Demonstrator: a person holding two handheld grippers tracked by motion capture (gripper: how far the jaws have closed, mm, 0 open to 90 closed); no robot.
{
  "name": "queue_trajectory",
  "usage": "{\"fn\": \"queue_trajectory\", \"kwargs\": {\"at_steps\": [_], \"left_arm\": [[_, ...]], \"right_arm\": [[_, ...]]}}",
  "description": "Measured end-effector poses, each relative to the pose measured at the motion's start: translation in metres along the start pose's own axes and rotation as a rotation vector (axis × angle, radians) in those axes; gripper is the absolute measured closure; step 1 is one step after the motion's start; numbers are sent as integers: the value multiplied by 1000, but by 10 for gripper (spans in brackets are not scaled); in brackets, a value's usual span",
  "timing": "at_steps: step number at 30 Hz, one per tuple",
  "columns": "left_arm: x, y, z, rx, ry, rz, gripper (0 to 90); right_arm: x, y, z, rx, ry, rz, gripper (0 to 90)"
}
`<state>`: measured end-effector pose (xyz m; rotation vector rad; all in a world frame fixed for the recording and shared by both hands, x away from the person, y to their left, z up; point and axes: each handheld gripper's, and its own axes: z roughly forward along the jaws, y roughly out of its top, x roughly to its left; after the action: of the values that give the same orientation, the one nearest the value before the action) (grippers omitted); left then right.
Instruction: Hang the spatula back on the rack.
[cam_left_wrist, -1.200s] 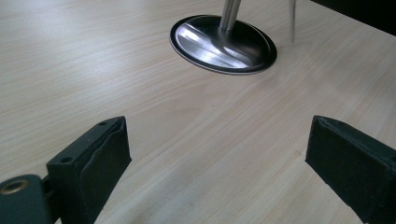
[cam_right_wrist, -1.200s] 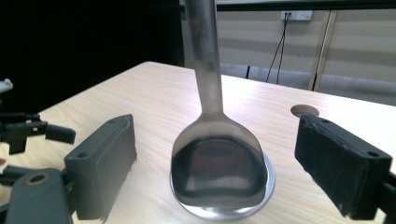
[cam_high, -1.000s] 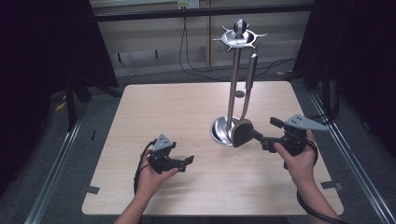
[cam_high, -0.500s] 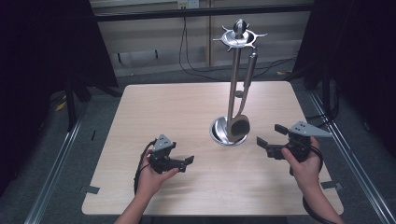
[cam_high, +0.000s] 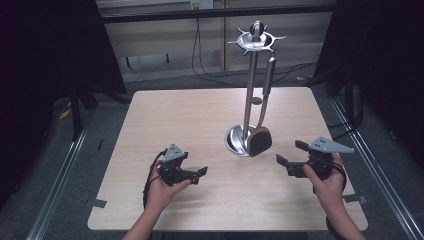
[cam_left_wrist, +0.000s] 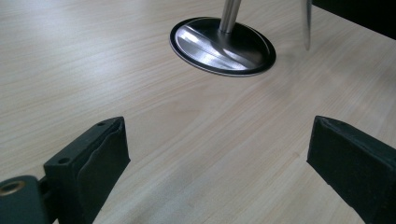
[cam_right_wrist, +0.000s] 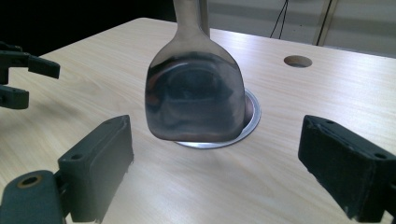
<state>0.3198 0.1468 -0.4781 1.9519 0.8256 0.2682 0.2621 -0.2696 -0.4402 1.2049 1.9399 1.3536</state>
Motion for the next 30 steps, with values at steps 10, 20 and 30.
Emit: {"fn": "queue_trajectory", "kwargs": {"at_steps": [10,20,30], "left_arm": [[0,0,0,-5,-5,3,47],[0,0,0,-2,-11,12,46],[0,0,0,-6,-21,6,42]], "right_arm": [[-1,-11,-3,13,-5,-25,99],[-8,-18,-11,15,-7,-29,99],[-10,-23,-15,34,-7,-48,99]]}}
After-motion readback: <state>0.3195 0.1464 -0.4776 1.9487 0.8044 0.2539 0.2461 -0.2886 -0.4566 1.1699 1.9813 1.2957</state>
